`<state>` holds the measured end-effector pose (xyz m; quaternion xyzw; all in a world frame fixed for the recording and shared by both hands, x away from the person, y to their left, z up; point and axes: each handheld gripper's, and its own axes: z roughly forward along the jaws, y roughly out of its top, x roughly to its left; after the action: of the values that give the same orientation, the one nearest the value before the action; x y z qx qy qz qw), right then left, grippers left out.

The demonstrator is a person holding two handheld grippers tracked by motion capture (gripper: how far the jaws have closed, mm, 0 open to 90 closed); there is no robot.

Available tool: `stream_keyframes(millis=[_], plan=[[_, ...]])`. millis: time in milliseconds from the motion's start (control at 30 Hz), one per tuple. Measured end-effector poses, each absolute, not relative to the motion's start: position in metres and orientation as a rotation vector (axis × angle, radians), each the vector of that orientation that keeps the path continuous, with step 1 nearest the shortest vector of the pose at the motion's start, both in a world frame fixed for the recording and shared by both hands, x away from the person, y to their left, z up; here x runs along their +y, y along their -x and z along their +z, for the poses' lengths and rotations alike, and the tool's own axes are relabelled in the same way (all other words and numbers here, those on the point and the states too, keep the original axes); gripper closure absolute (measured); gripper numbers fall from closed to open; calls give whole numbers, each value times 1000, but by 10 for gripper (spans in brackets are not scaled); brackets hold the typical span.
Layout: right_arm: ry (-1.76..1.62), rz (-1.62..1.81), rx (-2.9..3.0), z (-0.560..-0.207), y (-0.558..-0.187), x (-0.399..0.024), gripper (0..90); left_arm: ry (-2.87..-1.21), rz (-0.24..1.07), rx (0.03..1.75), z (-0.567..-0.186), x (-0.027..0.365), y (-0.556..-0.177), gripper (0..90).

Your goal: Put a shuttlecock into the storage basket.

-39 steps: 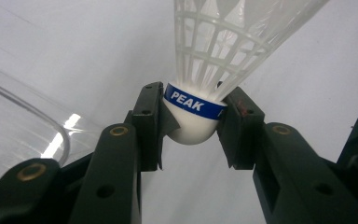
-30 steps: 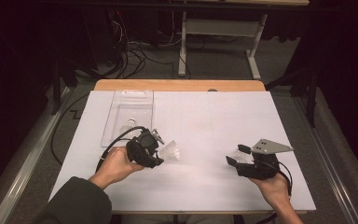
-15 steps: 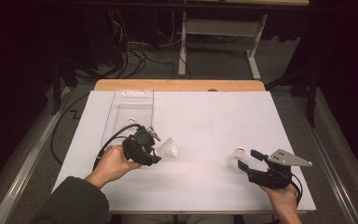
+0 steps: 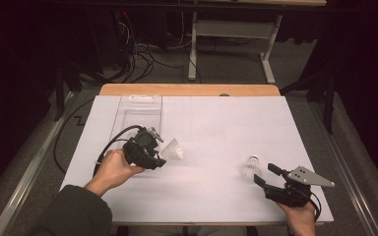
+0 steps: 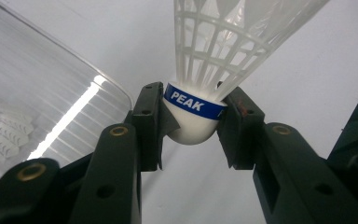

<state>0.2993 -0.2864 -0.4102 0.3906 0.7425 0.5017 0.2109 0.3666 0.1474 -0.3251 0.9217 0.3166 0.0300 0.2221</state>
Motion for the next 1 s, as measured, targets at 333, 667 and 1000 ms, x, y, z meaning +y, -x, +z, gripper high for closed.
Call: stream_keyframes(millis=[333,667,1000], plan=[[-1072,1403,2043,-414,-295,-287,305,-2517,87,903,-320,156,-368,633],[-1072,1415,2034,-416,-293,-288,304,-2498,90,935,-316,164,-372,634],[-1062,1420,2030,-417,-293,-288,303,-2476,106,968,-311,173,-375,633]])
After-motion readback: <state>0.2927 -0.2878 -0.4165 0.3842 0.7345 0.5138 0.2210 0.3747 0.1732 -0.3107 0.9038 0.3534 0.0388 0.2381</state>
